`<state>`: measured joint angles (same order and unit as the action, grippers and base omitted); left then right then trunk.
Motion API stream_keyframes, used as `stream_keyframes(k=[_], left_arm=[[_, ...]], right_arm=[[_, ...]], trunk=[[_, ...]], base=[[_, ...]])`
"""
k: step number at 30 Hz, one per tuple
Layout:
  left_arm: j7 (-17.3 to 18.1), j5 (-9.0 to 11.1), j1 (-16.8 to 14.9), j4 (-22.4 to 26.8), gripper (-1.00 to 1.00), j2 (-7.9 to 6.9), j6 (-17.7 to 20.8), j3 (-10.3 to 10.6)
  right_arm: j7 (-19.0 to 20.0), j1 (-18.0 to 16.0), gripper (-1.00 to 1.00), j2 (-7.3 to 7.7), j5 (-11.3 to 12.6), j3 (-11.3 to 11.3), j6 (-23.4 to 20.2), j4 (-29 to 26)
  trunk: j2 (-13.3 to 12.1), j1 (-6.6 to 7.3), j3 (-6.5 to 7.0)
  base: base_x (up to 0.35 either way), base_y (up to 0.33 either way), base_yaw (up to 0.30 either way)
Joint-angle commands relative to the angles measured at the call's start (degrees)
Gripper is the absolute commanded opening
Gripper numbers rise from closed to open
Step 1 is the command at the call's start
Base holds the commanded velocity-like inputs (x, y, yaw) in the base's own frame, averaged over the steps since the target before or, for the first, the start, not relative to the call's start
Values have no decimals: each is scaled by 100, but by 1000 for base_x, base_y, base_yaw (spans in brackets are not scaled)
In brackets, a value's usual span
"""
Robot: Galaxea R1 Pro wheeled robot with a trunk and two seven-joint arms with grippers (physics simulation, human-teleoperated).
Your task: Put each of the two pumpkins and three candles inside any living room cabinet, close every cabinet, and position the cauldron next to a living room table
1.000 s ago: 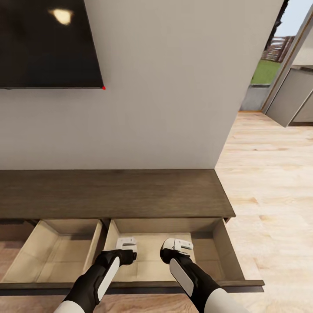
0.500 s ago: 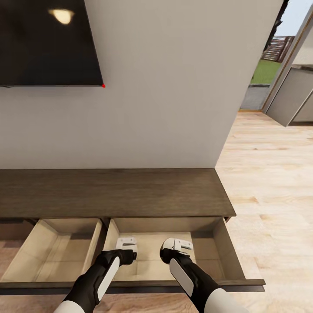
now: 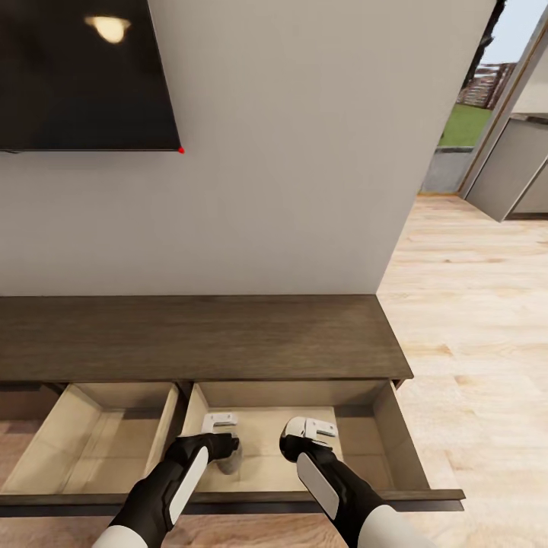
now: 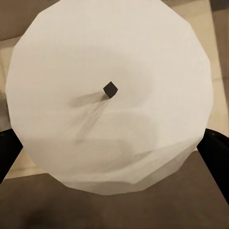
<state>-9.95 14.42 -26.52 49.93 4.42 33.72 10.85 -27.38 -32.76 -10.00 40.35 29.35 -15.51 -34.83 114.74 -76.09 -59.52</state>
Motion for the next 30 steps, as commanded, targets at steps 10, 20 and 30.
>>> stream_keyframes(k=[10, 20, 30], left_arm=[[-51, 61, -2, 8, 100, -3, 23, 13], [-51, 61, -2, 8, 100, -3, 29, 19], [-51, 61, -2, 8, 100, -3, 29, 22]], right_arm=[[-26, -7, -100, 0, 16, 15, -23, -6], [-22, -7, 100, 0, 16, 13, -17, -6], [-14, -8, 100, 0, 16, 13, -14, -6]], trunk=[[2, 1, -4], [2, 1, -4], [2, 1, -4]], base=[[0, 0, 0], [0, 0, 0], [0, 0, 0]])
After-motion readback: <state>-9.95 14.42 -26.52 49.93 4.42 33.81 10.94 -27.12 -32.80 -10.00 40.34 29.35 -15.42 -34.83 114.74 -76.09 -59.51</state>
